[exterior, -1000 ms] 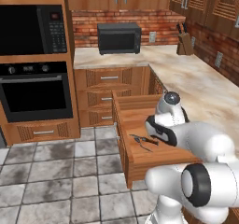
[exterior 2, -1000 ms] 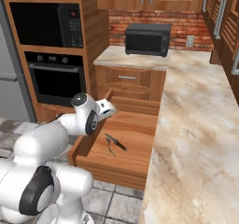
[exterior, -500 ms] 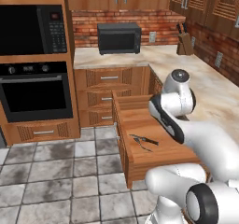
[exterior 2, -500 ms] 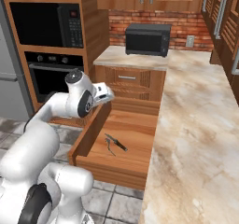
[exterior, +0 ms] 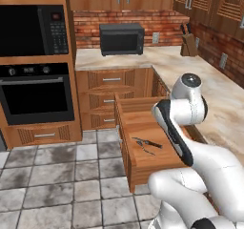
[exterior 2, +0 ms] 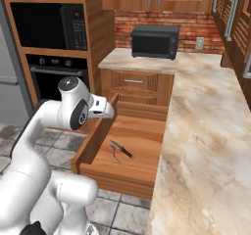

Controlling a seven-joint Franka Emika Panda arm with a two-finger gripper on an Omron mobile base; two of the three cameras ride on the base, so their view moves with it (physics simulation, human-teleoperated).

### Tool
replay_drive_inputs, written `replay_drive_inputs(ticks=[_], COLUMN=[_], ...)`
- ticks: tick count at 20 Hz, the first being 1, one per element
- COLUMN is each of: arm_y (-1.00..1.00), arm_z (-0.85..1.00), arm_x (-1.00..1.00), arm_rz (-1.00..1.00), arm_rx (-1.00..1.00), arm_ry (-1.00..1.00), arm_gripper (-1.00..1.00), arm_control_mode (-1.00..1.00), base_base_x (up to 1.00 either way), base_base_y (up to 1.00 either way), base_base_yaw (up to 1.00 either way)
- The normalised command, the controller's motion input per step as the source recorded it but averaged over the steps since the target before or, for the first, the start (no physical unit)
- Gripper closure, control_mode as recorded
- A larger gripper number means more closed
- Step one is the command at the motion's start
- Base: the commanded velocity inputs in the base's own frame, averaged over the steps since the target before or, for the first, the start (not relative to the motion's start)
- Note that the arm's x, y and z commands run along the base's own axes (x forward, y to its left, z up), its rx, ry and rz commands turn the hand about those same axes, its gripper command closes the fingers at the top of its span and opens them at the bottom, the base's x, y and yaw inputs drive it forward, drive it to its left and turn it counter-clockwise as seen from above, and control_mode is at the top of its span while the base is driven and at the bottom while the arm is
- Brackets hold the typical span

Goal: Pick up the metallic utensils from the counter and place them in the open drawer. Make sure not to pick up any wooden utensils.

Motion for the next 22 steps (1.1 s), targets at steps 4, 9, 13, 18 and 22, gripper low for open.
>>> replay_drive_inputs(ticks=[4, 9, 13, 18, 22], arm_y=[0.06, 0.1, 0.0, 0.0, 0.0], arm_z=[0.14, 0.41, 0.0, 0.0, 0.0], arm_x=[-0.8, -0.36, 0.0, 0.0, 0.0], arm_rz=[-0.09, -0.02, 0.0, 0.0, 0.0], arm_rx=[0.33, 0.08, 0.0, 0.0, 0.0], arm_ry=[-0.04, -0.06, 0.0, 0.0, 0.0], arm_gripper=[-1.0, -1.0, -1.0, -1.0, -1.0], arm_control_mode=[-1.0, 1.0, 1.0, 1.0, 1.0], base_base_x=[0.0, -0.22, -0.85, -1.0, -0.28], base_base_y=[0.0, 0.11, 0.73, 1.0, 1.0], base_base_yaw=[0.0, 0.0, 0.0, 0.0, -0.01])
